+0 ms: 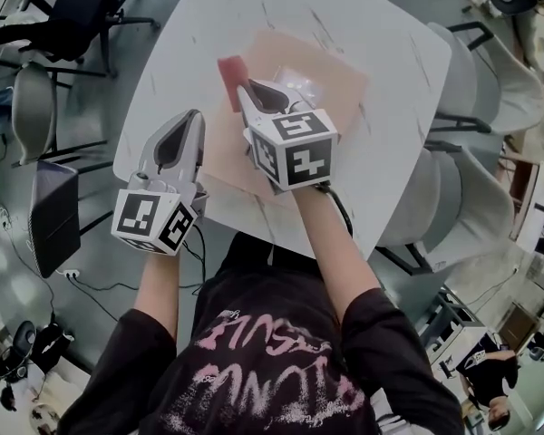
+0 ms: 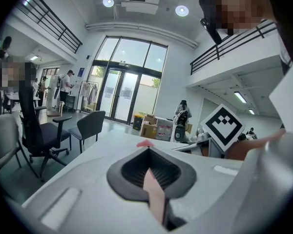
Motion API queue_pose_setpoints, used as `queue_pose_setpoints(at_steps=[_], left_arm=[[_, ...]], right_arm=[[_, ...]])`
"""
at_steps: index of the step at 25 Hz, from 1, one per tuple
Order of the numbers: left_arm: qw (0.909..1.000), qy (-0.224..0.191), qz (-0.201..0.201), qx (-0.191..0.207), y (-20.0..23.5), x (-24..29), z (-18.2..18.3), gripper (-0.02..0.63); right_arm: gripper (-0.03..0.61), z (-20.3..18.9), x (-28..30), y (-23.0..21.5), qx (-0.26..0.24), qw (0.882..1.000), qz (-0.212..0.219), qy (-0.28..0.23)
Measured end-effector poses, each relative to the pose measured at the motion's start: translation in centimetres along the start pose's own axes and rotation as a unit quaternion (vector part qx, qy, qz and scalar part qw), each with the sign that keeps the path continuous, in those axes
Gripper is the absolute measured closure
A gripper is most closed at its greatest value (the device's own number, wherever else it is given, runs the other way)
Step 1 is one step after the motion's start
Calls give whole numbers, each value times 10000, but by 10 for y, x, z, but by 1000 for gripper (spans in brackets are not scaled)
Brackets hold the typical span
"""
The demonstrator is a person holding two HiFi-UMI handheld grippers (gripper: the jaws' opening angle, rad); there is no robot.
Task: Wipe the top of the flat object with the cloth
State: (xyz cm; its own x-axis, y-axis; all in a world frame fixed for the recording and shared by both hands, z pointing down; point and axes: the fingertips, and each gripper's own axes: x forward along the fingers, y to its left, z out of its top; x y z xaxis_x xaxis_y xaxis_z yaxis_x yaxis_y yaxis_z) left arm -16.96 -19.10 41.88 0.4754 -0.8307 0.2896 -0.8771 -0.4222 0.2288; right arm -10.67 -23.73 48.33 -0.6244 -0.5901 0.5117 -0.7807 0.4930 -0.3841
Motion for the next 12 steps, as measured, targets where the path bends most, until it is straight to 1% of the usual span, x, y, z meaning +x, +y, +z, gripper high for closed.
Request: queue_pose_setpoints(at_steps=[5, 12], left_arm=[[10000, -3, 48, -12, 6, 1, 0, 614], [10000, -18, 80, -20, 10, 0, -1, 614]], right_arm=[[528, -6, 7, -11, 109, 9997, -119, 207], [528, -12, 9, -19, 96, 9992, -166, 349]])
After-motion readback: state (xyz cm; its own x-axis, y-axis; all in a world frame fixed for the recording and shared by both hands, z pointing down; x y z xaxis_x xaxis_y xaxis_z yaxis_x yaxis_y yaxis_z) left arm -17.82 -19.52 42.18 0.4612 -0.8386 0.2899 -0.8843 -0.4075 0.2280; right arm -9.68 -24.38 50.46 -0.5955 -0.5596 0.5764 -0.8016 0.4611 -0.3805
